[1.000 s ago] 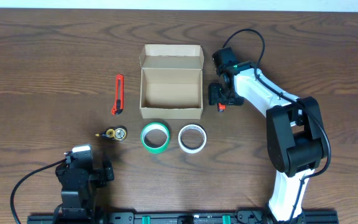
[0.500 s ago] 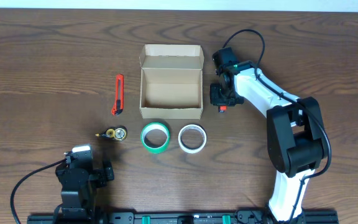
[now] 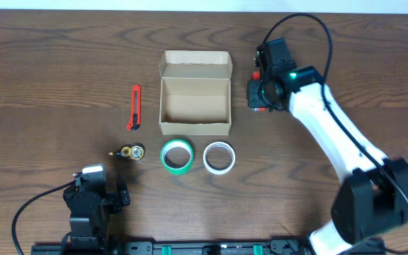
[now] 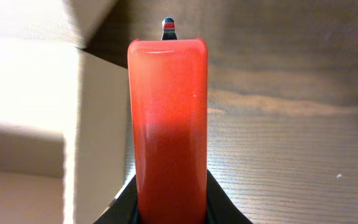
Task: Pack container
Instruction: 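Lift the stapler and lower it into the cardboard box, release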
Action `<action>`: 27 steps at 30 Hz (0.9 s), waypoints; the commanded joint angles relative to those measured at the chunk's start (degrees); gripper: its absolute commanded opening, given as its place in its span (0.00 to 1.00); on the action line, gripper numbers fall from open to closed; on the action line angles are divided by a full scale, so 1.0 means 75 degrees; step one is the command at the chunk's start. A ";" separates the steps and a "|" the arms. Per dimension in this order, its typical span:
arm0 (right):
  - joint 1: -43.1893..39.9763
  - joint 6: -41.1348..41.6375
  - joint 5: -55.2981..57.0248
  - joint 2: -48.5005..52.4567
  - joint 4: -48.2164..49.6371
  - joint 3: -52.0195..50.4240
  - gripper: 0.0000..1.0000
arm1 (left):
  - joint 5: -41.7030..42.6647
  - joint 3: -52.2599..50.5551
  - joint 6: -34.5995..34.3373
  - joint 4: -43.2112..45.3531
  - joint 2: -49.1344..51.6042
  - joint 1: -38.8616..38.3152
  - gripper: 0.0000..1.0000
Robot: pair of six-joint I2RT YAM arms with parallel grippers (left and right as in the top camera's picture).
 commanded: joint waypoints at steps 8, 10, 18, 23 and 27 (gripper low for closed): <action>0.0968 -0.2302 -0.0778 -0.0367 0.0991 0.0029 0.01 | -0.0108 -0.0079 0.0050 -0.0017 -0.0047 0.0050 0.95; 0.1204 -0.2675 -0.0778 -0.0259 0.1384 0.0029 0.01 | -0.0105 -0.0079 0.0050 -0.0017 -0.0047 0.0050 0.96; 0.1897 -0.3124 -0.0778 0.0341 0.2378 0.0029 0.01 | -0.0108 -0.0079 0.0050 -0.0017 -0.0047 0.0050 0.95; 0.2209 -0.3637 -0.0662 0.1026 0.2398 0.0029 0.01 | -0.0108 -0.0079 0.0050 -0.0017 -0.0047 0.0050 0.95; 0.2369 -0.3952 -0.0157 0.1515 0.2393 0.0029 0.01 | -0.0108 -0.0079 0.0050 -0.0017 -0.0047 0.0050 0.95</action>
